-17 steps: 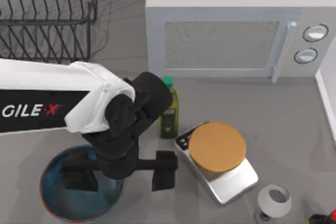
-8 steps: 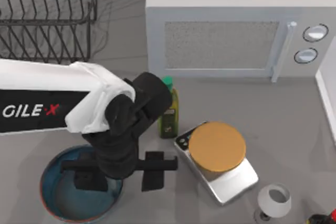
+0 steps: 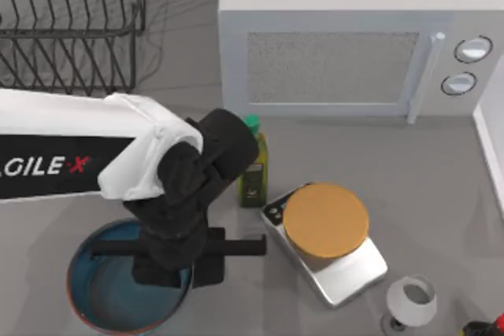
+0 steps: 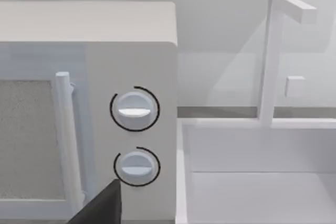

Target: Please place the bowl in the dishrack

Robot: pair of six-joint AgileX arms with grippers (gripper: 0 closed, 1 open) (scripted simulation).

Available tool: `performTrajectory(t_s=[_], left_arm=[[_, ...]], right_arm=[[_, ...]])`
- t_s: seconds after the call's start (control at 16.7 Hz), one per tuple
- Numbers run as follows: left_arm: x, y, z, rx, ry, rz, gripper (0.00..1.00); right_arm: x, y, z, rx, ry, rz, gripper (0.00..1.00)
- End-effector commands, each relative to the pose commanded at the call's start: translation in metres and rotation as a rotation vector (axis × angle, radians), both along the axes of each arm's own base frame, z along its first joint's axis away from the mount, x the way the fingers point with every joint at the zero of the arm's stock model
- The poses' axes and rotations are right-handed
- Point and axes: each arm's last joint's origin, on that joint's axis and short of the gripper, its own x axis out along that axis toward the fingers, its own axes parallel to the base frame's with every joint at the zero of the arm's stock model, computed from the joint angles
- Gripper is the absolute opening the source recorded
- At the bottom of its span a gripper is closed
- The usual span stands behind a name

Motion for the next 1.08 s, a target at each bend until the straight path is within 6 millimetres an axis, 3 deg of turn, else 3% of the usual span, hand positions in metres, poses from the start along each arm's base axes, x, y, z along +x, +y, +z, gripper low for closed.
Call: performTrajectory(t_s=[0.6,0.78,1.08], left_arm=[[0.003,-0.004,0.009,-0.002,-0.001,0.0,0.0],[0.012,-0.013,0.041,-0.004,-0.004,0.004,0.0],[0.013,-0.015,0.124,0.027,0.03,0.004,0.0]], right_arm=[[0.0,0.0,0.0,0.0,0.0,0.0,1.0],[0.0,0.0,0.0,0.0,0.0,0.0,1.0],[0.0,0.0,0.0,0.0,0.0,0.0,1.0]])
